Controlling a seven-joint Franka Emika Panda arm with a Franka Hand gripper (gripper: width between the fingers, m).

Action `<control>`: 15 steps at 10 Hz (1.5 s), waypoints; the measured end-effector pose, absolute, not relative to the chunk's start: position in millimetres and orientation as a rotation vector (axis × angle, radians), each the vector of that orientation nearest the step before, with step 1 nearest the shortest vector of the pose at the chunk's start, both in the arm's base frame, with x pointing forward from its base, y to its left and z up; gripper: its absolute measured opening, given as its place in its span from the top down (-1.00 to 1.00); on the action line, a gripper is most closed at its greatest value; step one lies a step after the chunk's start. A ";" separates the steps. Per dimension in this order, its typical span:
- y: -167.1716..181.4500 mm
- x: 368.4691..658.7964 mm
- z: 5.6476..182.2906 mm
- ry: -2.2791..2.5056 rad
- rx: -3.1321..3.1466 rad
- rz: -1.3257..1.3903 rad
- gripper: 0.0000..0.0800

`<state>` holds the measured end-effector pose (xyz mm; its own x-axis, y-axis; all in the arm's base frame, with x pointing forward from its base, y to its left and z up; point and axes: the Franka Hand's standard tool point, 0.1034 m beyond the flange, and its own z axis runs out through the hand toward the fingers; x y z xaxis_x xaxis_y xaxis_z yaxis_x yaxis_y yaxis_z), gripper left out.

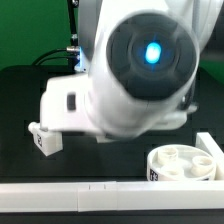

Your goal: Assemble stool

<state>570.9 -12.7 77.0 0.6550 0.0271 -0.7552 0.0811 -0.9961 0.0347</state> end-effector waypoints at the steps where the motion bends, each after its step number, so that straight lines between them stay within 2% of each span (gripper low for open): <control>1: -9.1 585.4 85.0 0.113 2.879 -1.078 0.16; 3: -12.4 575.7 80.9 0.113 2.929 -0.953 0.16; 4: -12.1 587.8 80.7 0.121 2.969 -0.814 0.16; 5: -2.5 590.9 89.0 0.055 2.987 -0.738 0.16; 7: 38.9 610.8 125.2 0.080 3.046 -0.519 0.16; 8: 50.1 615.6 133.3 0.095 3.077 -0.352 0.16; 9: 49.8 609.9 131.2 0.106 3.088 -0.283 0.16; 12: 53.3 621.4 128.9 0.097 3.114 0.068 0.16; 14: 79.9 628.0 126.5 0.135 3.115 0.409 0.16; 15: 85.2 635.5 133.3 0.125 3.104 0.538 0.16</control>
Offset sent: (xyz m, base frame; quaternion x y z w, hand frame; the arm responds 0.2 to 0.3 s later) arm 0.0000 0.0000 0.0000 0.0000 0.1938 0.0000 0.9810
